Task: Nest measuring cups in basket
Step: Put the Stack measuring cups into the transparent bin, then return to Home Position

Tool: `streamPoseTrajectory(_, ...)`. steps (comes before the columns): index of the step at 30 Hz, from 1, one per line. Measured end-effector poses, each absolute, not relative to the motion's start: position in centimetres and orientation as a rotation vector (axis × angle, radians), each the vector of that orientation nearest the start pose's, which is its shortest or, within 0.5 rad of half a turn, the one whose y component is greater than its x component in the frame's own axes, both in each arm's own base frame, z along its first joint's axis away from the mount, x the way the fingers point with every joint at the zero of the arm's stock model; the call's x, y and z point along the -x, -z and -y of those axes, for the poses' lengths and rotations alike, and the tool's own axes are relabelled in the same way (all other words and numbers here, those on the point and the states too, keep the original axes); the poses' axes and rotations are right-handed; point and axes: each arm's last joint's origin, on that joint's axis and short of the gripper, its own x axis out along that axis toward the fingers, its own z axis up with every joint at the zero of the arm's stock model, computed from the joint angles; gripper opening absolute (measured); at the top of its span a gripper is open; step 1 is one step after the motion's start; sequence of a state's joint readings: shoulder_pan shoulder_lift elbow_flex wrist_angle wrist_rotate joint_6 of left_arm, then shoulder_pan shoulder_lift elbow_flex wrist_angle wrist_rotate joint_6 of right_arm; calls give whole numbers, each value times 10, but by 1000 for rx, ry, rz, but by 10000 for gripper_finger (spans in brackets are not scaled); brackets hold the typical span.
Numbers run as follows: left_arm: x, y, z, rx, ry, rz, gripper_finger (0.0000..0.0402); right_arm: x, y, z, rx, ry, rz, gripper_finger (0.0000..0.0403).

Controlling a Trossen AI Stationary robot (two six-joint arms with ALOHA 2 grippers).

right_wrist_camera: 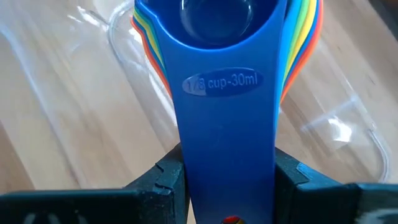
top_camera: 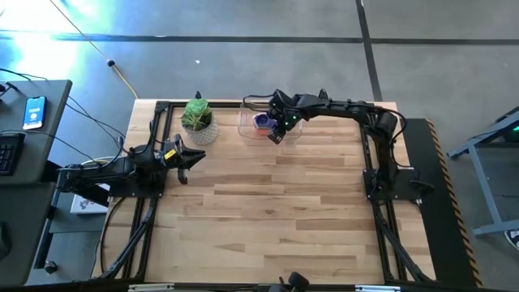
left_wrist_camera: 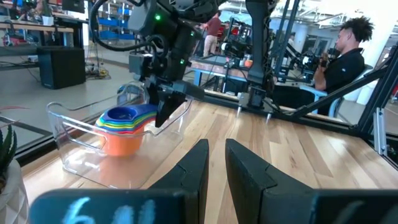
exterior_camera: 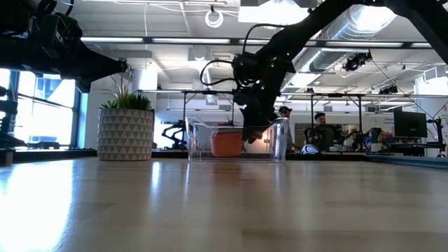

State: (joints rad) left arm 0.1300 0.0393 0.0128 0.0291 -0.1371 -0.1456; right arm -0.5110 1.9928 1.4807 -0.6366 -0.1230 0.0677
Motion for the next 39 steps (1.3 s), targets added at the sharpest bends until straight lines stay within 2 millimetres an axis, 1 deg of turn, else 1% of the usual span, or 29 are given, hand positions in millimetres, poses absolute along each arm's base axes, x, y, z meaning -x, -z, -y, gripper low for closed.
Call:
streamPoseTrajectory(5,-98,-168,-17,145,-266,22,44,-358,-180,197,-431,393,-1145,122)
streamPoseTrajectory(15,-98,-168,-17,145,-266,22,44,-358,-179,197,-433,392,-1153,123)
streamPoseTrajectory(17,-98,-168,-17,145,-266,22,44,-358,-179,197,-429,400,-1153,147)
streamPoseTrajectory(21,-98,-168,-17,145,-267,22,44,-360,-179,199,-420,421,-1131,218)
streamPoseTrajectory(23,-98,-168,-17,145,-266,22,44,-360,-180,199,-418,424,-1121,242)
streamPoseTrajectory(25,-98,-168,-17,145,-267,22,44,-360,-182,199,-415,426,-1116,257)
streamPoseTrajectory(27,-98,-168,-17,145,-266,22,44,-359,-186,199,-413,426,-1110,263)
streamPoseTrajectory(30,-98,-168,-17,145,-267,22,44,-357,-200,197,-407,435,-1070,264)
streamPoseTrajectory(34,-98,-168,-17,145,-266,22,44,-351,-228,193,-414,451,-986,263)
streamPoseTrajectory(36,-98,-168,-17,145,-266,22,44,-350,-245,186,-408,451,-927,262)
streamPoseTrajectory(39,-98,-168,-17,145,-267,22,44,-348,-265,167,-358,441,-774,262)
